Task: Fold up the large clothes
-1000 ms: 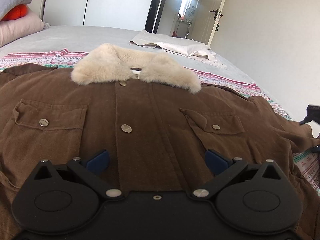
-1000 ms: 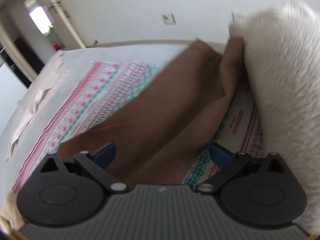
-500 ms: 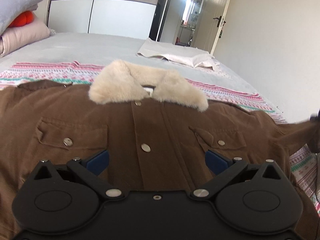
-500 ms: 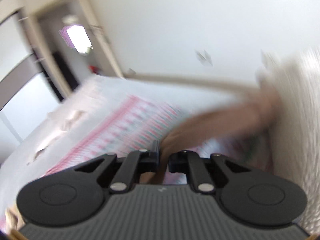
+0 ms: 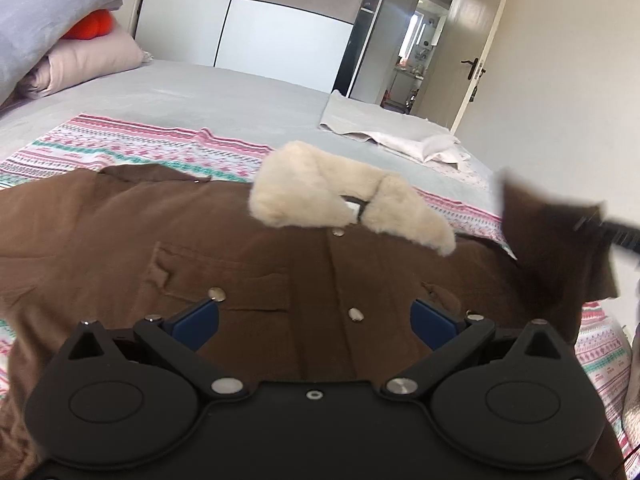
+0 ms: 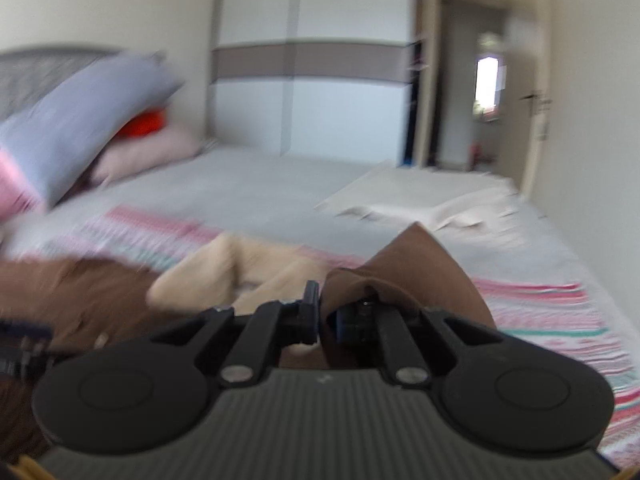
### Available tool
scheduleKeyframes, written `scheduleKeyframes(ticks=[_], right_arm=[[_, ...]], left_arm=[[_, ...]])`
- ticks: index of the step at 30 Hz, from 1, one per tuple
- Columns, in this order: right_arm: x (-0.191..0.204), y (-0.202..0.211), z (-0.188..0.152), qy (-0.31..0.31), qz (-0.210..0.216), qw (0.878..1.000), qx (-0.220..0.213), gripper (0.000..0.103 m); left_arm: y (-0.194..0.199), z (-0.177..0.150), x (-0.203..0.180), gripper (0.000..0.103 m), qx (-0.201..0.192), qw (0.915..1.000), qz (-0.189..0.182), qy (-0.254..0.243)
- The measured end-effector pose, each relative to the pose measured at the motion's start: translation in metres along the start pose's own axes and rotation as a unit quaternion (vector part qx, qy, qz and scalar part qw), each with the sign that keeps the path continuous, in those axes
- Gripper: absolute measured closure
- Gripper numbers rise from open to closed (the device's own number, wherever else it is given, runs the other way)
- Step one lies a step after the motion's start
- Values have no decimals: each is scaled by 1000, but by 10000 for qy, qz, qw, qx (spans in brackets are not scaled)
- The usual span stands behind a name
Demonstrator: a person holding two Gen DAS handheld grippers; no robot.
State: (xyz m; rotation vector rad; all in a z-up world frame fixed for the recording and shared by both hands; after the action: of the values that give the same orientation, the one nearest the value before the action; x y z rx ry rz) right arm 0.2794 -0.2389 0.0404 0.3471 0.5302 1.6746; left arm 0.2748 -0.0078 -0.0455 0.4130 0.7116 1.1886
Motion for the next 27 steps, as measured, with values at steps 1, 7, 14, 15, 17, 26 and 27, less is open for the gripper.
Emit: scheduleKeyframes(ticks=[1,7,14,15,17,26,27], right_arm=[[14,-12,-13,96,164,9996,216,96],[52,-74,-108,-11,447,9842,1716,82],[43,6,-96,-899,1596,9773,1064,38],[35,20,-92,-931,1658,9773,936,36],[12,46,-87,-1096,1578,9790,679,34],[-100,109,-104,-1837,565,9804,440,33],[-105,112,-108,-1889,532,9795,456,33]], left_arm=[[1,-1,1,0,14,10000,44,-29],[3,-2,0,0,124,9998,122,-118],[-9,4,-57,0,29,9939,47,-1099],[-13,2,-69,0,22,9915,-23,-1300],[-22,-3,-97,0,-29,9842,-148,-1766],[-67,-54,-209,1,-418,9027,-597,-4240],[-72,-55,-215,5,-423,8979,-534,-4349]])
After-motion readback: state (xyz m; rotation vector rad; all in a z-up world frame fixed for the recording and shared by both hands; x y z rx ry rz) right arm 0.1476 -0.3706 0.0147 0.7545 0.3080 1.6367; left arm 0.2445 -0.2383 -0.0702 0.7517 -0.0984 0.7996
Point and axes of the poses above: each gripper's, at about its wrist camera, not at the fingertips, and y roughly against the way its jaws point, x to its left, z to its top, the point moved 9 cm from there along -y, roughly the way its jaws point, and after that the axes turned 6 degrees about x, right-handed, at the moved point
